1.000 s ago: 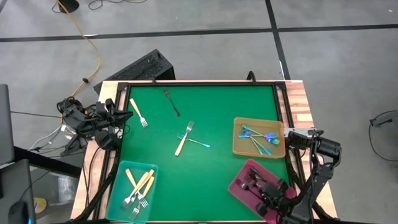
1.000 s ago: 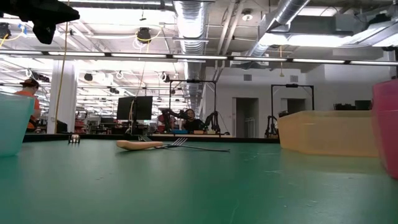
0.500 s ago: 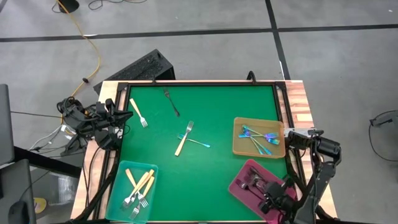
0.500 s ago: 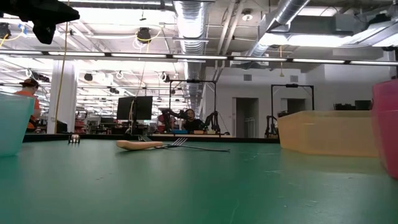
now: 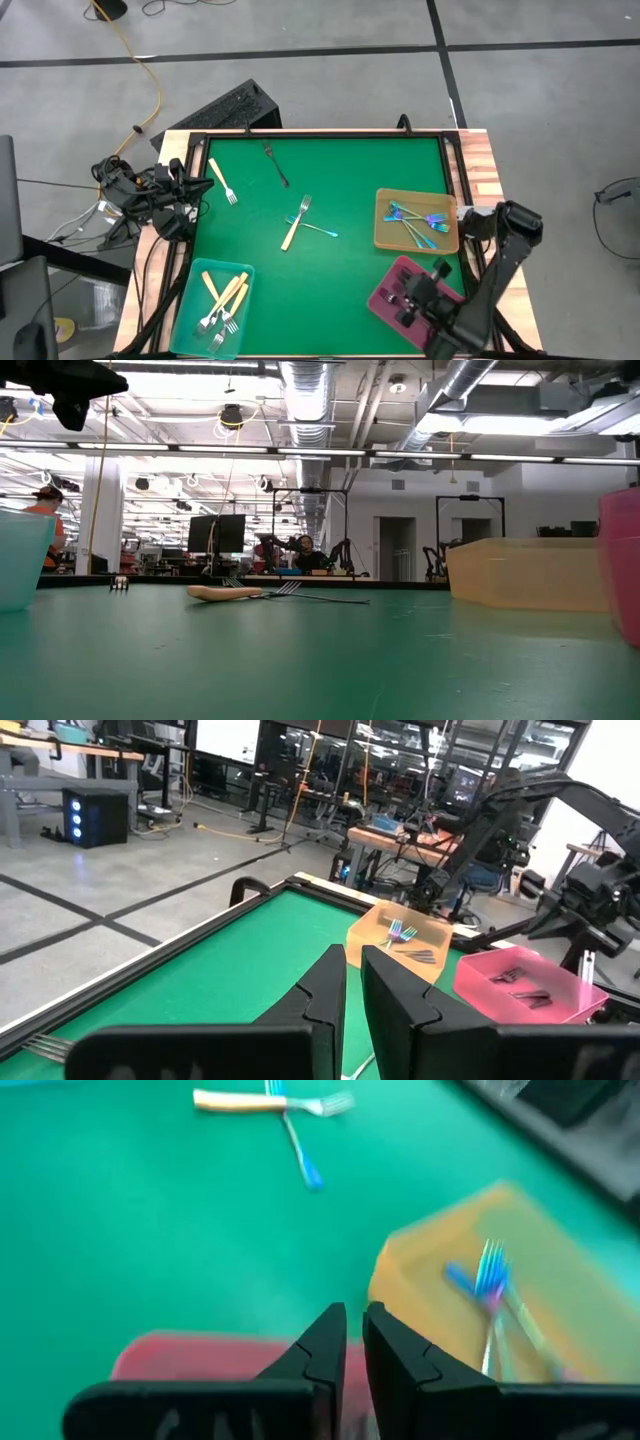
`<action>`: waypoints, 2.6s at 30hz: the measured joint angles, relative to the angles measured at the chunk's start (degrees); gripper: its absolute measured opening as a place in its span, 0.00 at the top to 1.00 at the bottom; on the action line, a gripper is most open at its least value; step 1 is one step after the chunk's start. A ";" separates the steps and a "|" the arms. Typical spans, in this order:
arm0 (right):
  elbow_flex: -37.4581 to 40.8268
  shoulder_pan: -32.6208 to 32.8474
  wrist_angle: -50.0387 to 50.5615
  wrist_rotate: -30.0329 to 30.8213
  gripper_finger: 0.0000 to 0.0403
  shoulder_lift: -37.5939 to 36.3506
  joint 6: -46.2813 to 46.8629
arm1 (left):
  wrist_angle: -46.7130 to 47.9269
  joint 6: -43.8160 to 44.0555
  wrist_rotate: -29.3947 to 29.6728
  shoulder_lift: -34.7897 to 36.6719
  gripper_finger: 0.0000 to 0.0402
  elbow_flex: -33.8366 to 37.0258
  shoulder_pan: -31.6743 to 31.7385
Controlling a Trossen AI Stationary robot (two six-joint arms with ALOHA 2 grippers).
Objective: Sort silverware by color (type)
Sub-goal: Put the yellow fork into the blue bin
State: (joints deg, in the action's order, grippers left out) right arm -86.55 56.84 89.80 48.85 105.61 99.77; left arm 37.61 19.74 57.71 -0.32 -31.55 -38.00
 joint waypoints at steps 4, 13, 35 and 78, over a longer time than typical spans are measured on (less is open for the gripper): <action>-0.39 -5.64 -1.29 3.70 0.84 -1.09 -10.31 | 0.02 -0.01 0.00 -0.01 0.94 0.00 0.00; -0.45 -20.46 -15.42 7.05 0.72 -1.89 -40.75 | 0.02 0.00 -0.02 0.00 0.94 0.00 0.00; -0.43 -46.74 -83.65 -24.30 0.55 -1.87 -98.39 | 0.45 2.69 10.31 -0.01 0.93 -0.02 0.00; -0.14 -50.89 -79.10 -32.53 0.55 -1.78 -104.31 | 36.18 30.01 -8.07 -40.64 0.66 -34.60 24.72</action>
State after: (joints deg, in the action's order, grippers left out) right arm -86.70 5.96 10.70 16.32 103.83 -4.55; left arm 73.79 49.75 49.64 -40.97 -66.15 -13.28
